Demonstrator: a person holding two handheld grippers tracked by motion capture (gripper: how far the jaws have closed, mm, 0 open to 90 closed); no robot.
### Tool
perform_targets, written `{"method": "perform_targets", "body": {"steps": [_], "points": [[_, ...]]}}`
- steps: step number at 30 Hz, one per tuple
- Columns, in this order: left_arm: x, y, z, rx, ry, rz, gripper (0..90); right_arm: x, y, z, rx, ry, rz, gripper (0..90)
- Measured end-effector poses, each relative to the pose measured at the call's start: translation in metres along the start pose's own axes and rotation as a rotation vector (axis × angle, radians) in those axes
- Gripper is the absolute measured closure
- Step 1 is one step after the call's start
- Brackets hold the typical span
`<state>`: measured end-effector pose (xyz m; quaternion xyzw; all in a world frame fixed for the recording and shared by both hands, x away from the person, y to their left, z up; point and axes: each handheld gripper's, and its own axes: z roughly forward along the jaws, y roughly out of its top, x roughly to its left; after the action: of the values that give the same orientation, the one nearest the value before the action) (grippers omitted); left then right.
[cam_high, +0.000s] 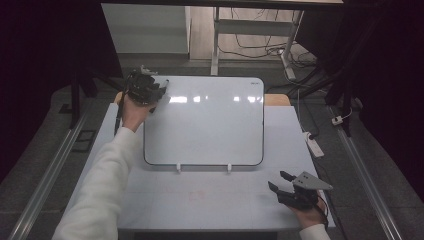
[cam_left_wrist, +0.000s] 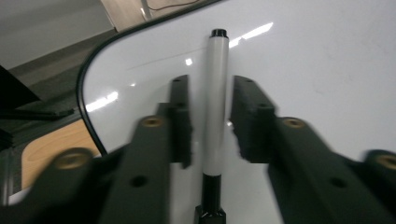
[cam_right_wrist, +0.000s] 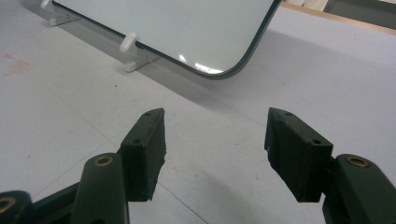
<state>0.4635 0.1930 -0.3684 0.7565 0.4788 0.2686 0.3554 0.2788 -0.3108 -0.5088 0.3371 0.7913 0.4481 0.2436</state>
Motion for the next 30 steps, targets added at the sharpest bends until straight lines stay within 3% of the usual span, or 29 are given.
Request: {"method": "perform_targets", "body": {"steps": [8, 14, 21, 30], "points": [[0.000, -0.002, -0.013, -0.044, -0.035, -0.004, 47.1, 0.000, 0.000, -0.001, -0.002, -0.003, 0.000, 37.9], [-0.004, -0.016, -0.033, -0.068, -0.095, 0.033, 41.8, -0.001, 0.000, -0.001, -0.003, -0.007, 0.000, 37.9], [-0.011, -0.061, -0.063, -0.087, -0.199, 0.047, 37.6, -0.003, 0.000, -0.004, -0.014, -0.015, 0.001, 37.8], [-0.029, -0.130, -0.094, -0.082, -0.282, 0.037, 33.6, -0.008, -0.001, -0.004, -0.019, -0.018, 0.000, 37.7]]}}
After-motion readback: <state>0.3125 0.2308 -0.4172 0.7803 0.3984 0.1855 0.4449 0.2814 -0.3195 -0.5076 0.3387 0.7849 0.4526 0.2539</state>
